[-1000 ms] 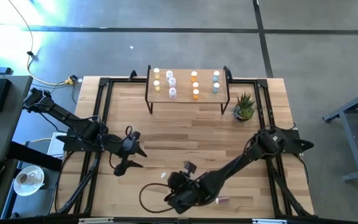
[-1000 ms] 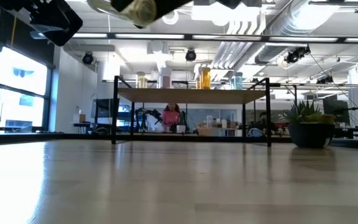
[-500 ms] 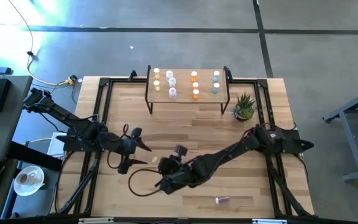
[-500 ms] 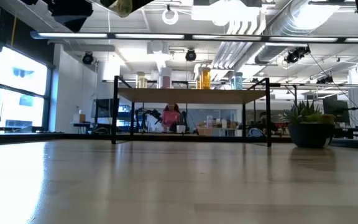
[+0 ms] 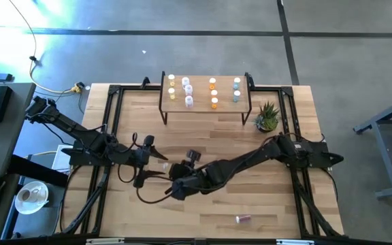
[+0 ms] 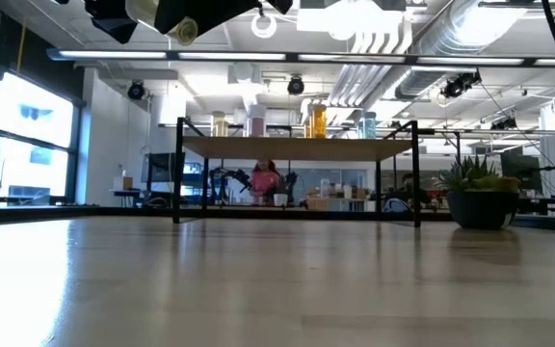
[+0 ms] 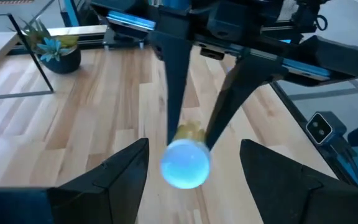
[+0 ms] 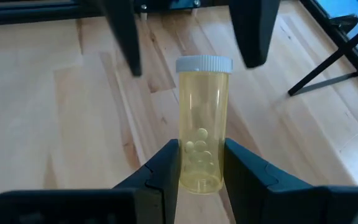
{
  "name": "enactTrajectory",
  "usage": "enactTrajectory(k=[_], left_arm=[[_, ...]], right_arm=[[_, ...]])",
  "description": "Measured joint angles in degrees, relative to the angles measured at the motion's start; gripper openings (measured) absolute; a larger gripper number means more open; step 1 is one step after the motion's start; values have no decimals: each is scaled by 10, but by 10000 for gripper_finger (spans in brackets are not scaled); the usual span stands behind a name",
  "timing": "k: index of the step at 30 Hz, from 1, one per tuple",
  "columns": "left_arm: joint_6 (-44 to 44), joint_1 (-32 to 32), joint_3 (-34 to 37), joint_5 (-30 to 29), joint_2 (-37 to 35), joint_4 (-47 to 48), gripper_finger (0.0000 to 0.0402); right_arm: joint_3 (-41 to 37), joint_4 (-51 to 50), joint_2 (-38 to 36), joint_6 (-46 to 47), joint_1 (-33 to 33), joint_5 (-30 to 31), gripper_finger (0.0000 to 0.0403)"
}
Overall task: Pick and place medicine bottles onto shelf by color
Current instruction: Put the yellow pill bottle on the shelf aligned with the other yellow pill bottles
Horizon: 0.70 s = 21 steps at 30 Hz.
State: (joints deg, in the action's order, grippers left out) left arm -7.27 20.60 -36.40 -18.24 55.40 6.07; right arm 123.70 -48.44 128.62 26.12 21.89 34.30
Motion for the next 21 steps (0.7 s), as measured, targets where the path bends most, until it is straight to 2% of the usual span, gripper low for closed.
enactTrajectory(k=[21], left_arm=[[4, -49, 0, 19, 0, 31, 240]], right_arm=[[0, 7, 0, -22, -29, -7, 96]])
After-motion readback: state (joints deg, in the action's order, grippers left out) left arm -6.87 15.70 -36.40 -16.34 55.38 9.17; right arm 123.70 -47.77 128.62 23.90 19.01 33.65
